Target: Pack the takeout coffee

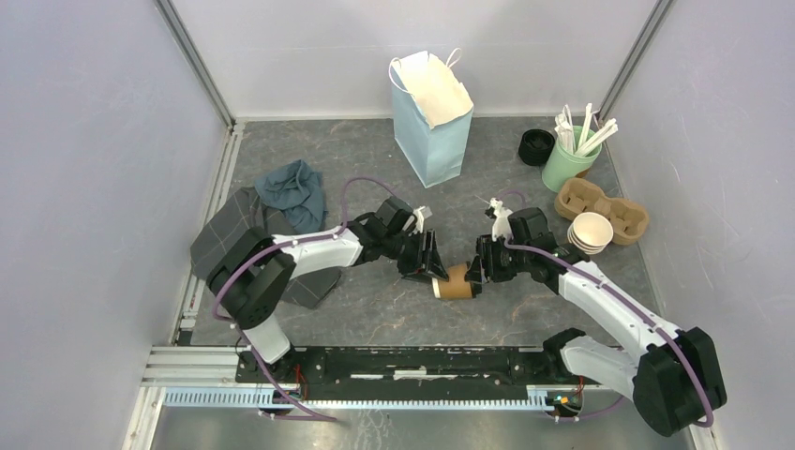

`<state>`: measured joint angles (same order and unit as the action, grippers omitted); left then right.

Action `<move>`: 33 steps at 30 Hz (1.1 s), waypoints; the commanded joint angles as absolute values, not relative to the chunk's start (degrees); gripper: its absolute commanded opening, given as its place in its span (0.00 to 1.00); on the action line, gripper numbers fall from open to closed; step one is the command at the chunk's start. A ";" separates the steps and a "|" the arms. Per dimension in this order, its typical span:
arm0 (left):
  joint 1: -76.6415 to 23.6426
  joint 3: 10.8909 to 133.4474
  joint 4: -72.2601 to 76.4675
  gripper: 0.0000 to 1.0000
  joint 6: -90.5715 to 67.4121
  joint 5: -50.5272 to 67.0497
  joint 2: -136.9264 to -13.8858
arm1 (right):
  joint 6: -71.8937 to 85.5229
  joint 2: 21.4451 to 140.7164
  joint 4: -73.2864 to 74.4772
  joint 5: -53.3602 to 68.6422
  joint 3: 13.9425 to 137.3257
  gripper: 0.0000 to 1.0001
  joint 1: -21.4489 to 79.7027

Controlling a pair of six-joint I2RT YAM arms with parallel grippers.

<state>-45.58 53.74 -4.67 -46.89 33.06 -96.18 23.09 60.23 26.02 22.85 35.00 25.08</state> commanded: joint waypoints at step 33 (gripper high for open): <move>-45.44 56.38 1.47 0.60 -48.50 31.06 -102.58 | 30.15 61.84 25.42 19.71 51.22 0.48 34.26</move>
<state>-45.82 55.07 1.87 -51.31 33.04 -103.61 33.32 60.77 23.31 22.13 43.86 34.28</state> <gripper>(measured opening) 0.585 0.454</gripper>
